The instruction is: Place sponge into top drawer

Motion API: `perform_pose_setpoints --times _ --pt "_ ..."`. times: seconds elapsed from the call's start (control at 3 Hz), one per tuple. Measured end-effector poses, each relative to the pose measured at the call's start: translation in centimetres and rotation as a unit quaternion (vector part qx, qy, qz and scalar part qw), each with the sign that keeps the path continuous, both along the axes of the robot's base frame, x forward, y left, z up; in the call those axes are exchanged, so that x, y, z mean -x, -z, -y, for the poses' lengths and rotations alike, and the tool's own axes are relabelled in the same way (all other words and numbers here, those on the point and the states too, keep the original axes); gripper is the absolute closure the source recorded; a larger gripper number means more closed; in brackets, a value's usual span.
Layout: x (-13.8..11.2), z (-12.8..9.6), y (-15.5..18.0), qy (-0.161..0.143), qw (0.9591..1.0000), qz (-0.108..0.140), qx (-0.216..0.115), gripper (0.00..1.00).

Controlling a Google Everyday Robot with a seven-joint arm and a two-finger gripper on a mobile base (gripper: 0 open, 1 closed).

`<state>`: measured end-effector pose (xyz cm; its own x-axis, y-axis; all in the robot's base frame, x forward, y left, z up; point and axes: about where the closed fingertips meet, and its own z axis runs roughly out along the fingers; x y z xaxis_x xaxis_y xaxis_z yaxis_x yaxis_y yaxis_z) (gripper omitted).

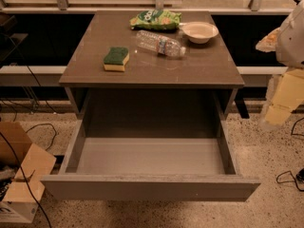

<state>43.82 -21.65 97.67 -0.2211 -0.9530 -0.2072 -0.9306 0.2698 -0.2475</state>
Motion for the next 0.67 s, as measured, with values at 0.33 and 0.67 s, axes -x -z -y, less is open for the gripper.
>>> perform_pose_setpoints --times 0.33,0.67 --pt "0.0 0.0 0.0 0.000 1.0000 0.000 0.000 0.00" --pt "-1.3 -0.4 0.9 0.004 0.9992 0.016 -0.035 0.00"
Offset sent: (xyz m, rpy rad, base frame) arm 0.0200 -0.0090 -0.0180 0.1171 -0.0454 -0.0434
